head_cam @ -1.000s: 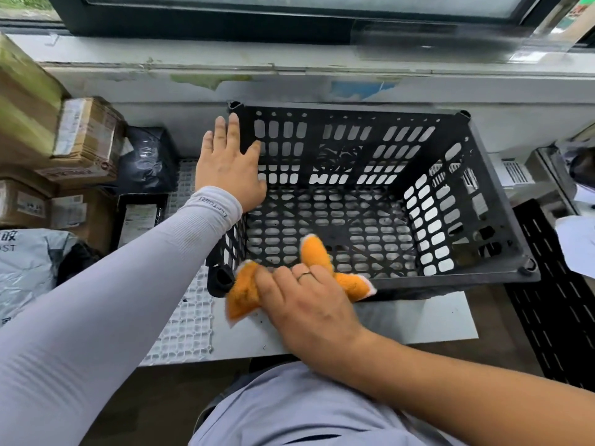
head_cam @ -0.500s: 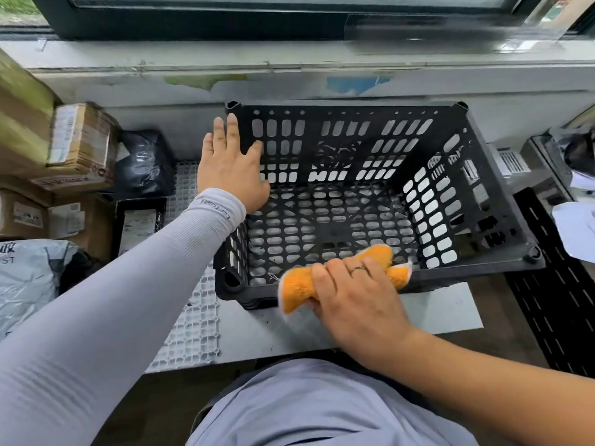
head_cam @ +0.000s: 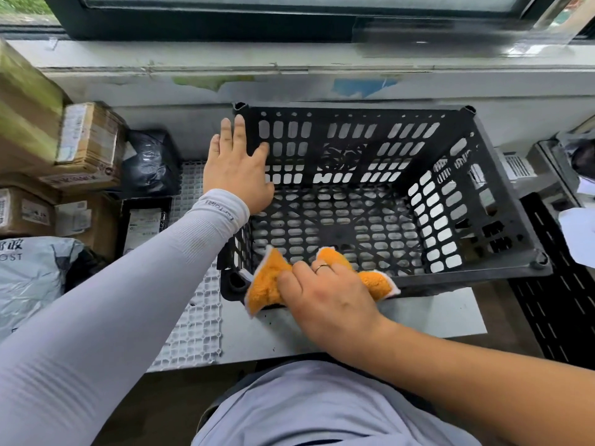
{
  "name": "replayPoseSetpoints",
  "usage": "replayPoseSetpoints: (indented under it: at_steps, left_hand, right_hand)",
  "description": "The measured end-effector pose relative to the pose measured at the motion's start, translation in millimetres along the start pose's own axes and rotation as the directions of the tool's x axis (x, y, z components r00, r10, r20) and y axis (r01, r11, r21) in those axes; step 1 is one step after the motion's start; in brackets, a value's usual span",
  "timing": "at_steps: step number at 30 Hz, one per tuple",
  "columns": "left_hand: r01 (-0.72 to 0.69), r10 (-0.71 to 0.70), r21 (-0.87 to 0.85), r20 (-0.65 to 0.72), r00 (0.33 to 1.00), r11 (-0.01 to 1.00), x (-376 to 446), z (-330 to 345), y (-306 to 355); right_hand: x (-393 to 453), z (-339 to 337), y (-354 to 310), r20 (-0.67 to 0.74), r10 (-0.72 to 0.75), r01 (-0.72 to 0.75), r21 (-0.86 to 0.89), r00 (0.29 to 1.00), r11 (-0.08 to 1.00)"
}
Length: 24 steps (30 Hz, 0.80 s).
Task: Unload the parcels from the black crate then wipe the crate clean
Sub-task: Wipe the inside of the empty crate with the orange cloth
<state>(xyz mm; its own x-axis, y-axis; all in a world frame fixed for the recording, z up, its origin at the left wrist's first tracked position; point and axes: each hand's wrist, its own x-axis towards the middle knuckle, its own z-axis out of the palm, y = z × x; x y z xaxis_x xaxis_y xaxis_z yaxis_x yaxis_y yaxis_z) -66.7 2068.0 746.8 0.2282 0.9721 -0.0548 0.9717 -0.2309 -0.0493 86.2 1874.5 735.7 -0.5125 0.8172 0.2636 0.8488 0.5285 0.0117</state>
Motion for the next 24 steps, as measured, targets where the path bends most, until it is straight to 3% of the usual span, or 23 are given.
replayPoseSetpoints:
  at_steps: [13,20,24]
  left_hand:
    - [0.006,-0.005,0.005,-0.008,1.0,1.0,0,0,1]
    - [0.026,-0.026,0.006,-0.001,1.0,1.0,-1,-2,3]
    - [0.032,-0.032,0.001,-0.004,0.999,0.999,-1,-2,3]
  right_hand:
    - [-58,-35,97,0.227,-0.025,0.054,-0.124,0.974,0.991]
    - [-43,-32,73,0.268,0.077,-0.05,-0.108,0.96,0.993]
    - [-11,-19,37,0.322,0.001,-0.005,0.013,0.947,1.0]
